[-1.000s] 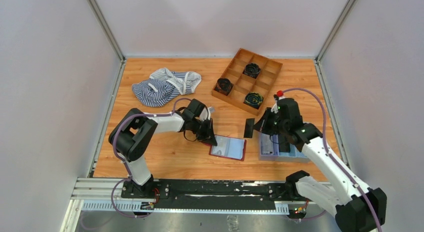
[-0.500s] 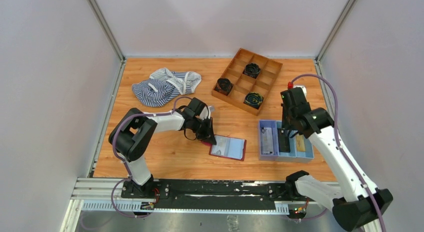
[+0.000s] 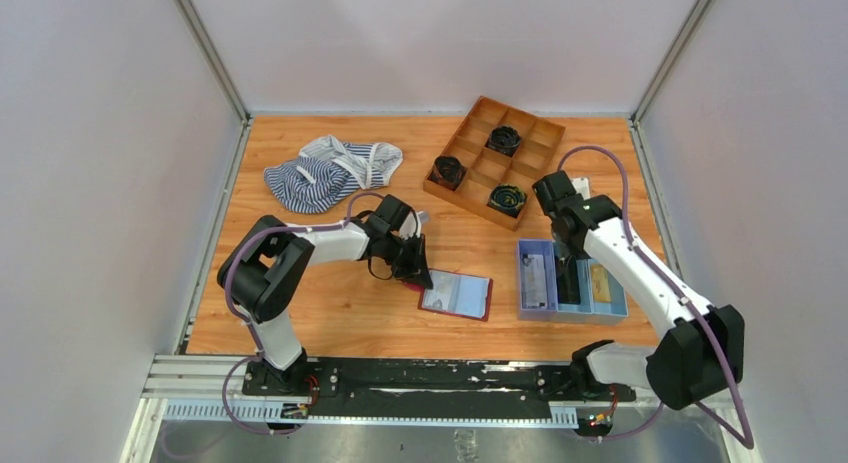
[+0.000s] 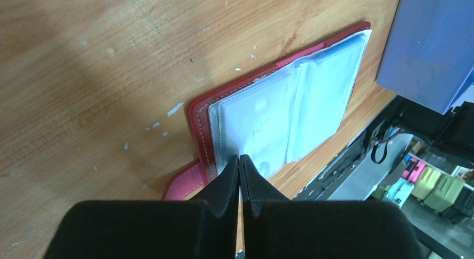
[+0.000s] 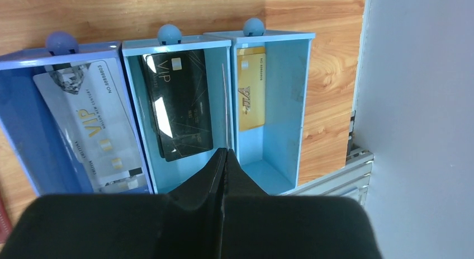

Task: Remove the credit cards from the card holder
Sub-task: Place the credit card in the storage box.

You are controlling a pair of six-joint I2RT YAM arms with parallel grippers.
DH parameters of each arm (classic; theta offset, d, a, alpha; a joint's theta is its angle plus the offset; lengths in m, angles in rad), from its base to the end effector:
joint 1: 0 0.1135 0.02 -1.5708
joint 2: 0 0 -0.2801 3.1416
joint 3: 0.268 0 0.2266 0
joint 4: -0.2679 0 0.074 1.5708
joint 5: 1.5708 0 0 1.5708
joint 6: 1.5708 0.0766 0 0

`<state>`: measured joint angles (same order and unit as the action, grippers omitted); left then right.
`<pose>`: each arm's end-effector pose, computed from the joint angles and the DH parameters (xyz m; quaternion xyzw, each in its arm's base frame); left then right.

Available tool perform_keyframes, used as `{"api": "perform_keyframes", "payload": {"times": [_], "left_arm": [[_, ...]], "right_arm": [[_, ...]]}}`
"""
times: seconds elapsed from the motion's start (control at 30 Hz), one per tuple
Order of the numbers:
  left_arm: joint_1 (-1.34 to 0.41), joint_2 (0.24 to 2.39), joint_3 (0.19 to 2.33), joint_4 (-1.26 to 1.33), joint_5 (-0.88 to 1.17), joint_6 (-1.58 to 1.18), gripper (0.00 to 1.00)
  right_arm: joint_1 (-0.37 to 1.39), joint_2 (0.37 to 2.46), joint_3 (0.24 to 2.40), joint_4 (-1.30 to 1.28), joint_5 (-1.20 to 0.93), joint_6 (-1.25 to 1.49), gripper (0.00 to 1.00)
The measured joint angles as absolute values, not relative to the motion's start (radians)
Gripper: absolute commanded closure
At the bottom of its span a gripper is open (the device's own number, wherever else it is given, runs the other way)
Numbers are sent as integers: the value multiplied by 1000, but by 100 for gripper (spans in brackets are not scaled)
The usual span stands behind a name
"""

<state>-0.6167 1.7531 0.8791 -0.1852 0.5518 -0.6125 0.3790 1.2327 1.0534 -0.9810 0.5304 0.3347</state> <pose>0.2421 -0.2208 0.1385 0.0709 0.9307 -0.3557 0.0470 0.2082 0.0412 0.2694 0.0325 0.9457 -0.1717 0.2740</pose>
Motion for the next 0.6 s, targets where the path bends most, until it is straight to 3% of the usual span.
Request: {"api": "perform_keyframes", "payload": {"times": [0.4, 0.6], "left_arm": [[-617, 1753, 879, -186, 552, -612, 98], [-617, 1753, 881, -191, 549, -609, 98]], "right_arm": [[379, 1346, 962, -878, 546, 340, 100], [379, 1402, 962, -854, 535, 356, 78]]}}
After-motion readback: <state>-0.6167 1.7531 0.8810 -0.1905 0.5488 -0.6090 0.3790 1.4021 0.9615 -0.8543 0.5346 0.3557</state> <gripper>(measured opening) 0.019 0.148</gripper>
